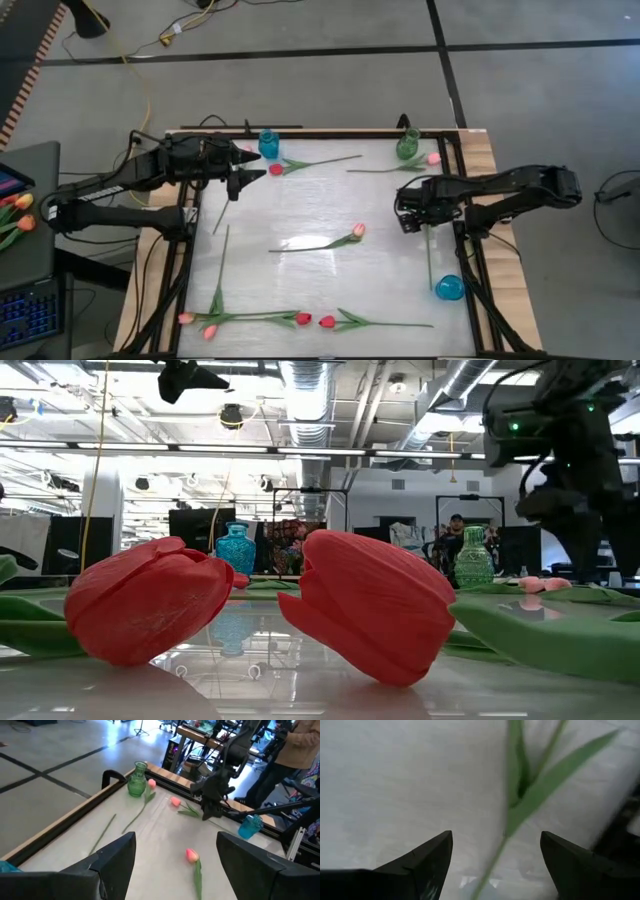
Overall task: Sort flowers into vase by color
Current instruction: Put the middle right pink flower into the green vase
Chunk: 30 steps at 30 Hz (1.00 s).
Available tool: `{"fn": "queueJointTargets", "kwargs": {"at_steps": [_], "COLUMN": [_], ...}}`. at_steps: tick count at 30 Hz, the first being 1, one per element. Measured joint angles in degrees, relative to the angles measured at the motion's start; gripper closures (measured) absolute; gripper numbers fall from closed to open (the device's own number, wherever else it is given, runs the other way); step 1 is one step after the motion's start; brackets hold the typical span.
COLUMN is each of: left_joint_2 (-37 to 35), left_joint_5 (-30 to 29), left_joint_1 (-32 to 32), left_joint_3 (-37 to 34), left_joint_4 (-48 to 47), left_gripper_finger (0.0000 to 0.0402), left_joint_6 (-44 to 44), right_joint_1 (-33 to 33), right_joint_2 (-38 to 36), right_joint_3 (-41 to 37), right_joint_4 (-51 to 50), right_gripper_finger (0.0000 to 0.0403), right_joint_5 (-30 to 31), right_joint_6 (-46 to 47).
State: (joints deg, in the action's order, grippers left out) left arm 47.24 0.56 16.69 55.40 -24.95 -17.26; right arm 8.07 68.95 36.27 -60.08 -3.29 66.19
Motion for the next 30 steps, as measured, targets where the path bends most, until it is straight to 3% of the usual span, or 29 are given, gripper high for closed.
{"fn": "queueJointTargets", "kwargs": {"at_steps": [10,14,20,30], "left_joint_2": [0.0,0.0,0.0,0.0], "left_joint_5": [-1.4,-1.4,-1.4,-1.4], "left_joint_1": [0.0,0.0,0.0,0.0], "left_joint_3": [0.0,0.0,0.0,0.0], "left_joint_4": [0.0,0.0,-0.1,-0.1], "left_gripper_finger": [0.0136,0.0136,0.0136,0.0136], "left_joint_6": [-3.0,-3.2,-4.3,-5.0], "right_joint_1": [1.8,1.8,1.8,1.8], "right_joint_2": [0.0,0.0,0.0,0.0], "right_joint_3": [-6.2,-6.6,-6.6,-6.6], "right_joint_4": [5.1,8.1,8.4,8.6], "right_gripper_finger": [0.0078,0.0100,0.0187,0.0384], "right_joint_5": [-0.3,-1.1,-1.2,-0.1], "right_joint_6": [-1.8,-3.3,-3.3,-1.8]}}
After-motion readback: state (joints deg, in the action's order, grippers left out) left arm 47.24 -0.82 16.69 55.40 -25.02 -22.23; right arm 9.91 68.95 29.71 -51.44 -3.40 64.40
